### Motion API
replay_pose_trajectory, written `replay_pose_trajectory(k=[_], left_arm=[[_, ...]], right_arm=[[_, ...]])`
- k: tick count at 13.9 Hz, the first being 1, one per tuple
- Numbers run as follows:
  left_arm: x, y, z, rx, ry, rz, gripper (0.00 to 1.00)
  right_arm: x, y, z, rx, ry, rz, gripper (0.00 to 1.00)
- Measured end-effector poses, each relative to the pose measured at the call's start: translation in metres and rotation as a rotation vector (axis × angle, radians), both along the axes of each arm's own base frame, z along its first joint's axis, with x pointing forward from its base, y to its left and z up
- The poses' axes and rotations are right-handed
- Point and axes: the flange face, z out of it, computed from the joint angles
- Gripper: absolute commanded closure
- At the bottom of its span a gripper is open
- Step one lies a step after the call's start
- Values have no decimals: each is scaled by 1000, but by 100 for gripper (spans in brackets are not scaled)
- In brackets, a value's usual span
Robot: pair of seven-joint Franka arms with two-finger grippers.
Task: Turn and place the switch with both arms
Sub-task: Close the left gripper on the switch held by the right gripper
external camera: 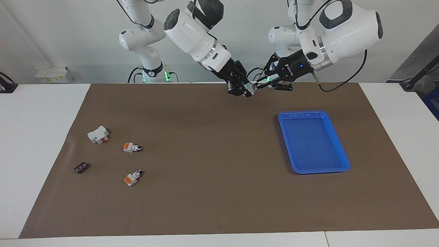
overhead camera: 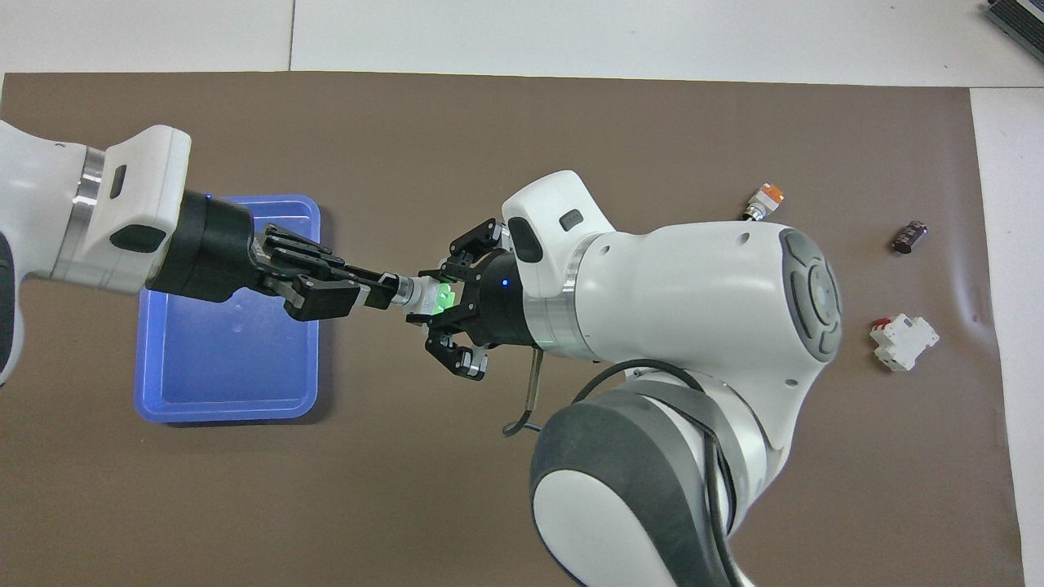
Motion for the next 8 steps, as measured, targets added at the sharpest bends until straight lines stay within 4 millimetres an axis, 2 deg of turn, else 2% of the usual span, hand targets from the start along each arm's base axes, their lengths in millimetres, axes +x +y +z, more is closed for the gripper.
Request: replay_pose_trajectory(k=[8], left_arm=[[1, -1, -1, -1, -8, 3, 80]], right_arm=[[0, 0, 0, 0, -1, -1, 100]])
